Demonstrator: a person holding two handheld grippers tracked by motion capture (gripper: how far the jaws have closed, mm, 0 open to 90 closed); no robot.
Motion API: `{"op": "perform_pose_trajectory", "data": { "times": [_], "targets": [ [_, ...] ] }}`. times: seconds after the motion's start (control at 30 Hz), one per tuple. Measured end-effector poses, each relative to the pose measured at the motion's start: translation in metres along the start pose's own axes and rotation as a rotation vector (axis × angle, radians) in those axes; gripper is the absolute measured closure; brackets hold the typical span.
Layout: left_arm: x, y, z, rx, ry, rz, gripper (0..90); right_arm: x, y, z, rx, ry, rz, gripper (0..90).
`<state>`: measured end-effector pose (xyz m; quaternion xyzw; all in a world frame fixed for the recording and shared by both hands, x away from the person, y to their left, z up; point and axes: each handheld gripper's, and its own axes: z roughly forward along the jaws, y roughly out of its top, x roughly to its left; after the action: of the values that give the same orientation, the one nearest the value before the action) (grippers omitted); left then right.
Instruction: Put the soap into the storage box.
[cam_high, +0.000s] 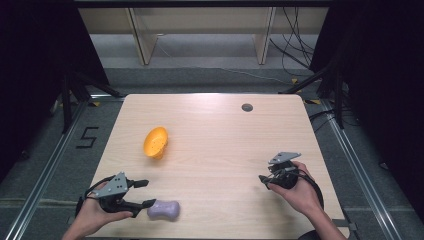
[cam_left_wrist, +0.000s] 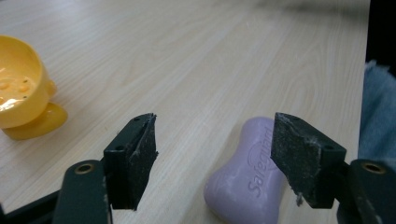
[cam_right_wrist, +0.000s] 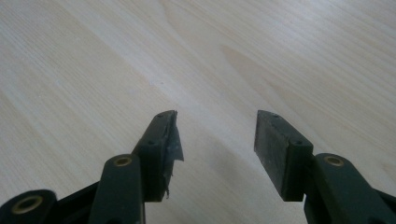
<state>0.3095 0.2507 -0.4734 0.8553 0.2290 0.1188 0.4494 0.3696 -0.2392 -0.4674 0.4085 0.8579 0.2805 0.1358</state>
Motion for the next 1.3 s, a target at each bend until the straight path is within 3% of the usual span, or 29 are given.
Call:
{"op": "perform_pose_trajectory", "data": {
  "times": [0.13, 0.17, 0.23, 0.33, 0.37, 0.43, 0.6, 0.67, 0.77, 0.83, 1.07, 1.1, 1.13, 1.3],
  "targets": [
    [-0.006, 0.012, 0.001, 0.083, 0.029, 0.042, 31.9, 0.0, 0.0, 0.001, -0.008, -0.007, -0.016, 49.1],
    [-0.006, 0.012, 0.001, 0.083, 0.029, 0.042, 32.9, 0.0, 0.0, 0.001, -0.007, -0.007, -0.016, 49.2],
    [-0.01, 0.023, 0.001, 0.176, 0.016, 0.092, 34.4, 0.001, -0.001, 0.003, -0.028, -0.019, -0.011, 49.2],
    [-0.016, 0.03, 0.005, 0.264, -0.009, 0.127, 34.0, 0.0, 0.0, 0.0, -0.005, -0.012, -0.016, 49.2],
    [-0.016, 0.03, 0.005, 0.264, -0.009, 0.127, 34.0, 0.0, 0.0, 0.0, -0.006, -0.013, -0.017, 49.1],
    [-0.019, 0.034, 0.011, 0.34, -0.033, 0.162, 33.8, 0.0, 0.0, 0.0, -0.006, -0.012, -0.013, 49.2],
    [-0.026, 0.042, 0.023, 0.43, -0.089, 0.168, 33.9, 0.0, 0.0, 0.001, -0.008, -0.012, -0.015, 49.1],
    [-0.026, 0.046, 0.027, 0.492, -0.095, 0.222, 33.0, 0.0, 0.0, 0.0, -0.007, -0.011, -0.009, 49.1],
    [-0.028, 0.051, 0.033, 0.54, -0.12, 0.256, 32.3, 0.0, 0.0, 0.001, -0.007, -0.01, -0.015, 49.1],
    [-0.029, 0.055, 0.036, 0.577, -0.129, 0.301, 32.3, 0.0, 0.0, 0.001, -0.006, -0.011, -0.014, 49.1],
    [-0.036, 0.061, 0.049, 0.664, -0.172, 0.356, 33.2, 0.0, 0.0, 0.001, -0.011, -0.018, -0.02, 49.1],
    [-0.037, 0.062, 0.054, 0.691, -0.179, 0.383, 33.1, 0.0, 0.0, 0.0, -0.01, -0.018, -0.021, 49.1],
    [-0.038, 0.062, 0.056, 0.699, -0.18, 0.39, 33.0, 0.001, 0.0, 0.0, -0.008, -0.016, -0.002, 49.1],
    [-0.039, 0.066, 0.065, 0.722, -0.198, 0.417, 33.0, 0.0, 0.0, 0.0, -0.009, -0.017, -0.003, 49.1]
  ]
}}
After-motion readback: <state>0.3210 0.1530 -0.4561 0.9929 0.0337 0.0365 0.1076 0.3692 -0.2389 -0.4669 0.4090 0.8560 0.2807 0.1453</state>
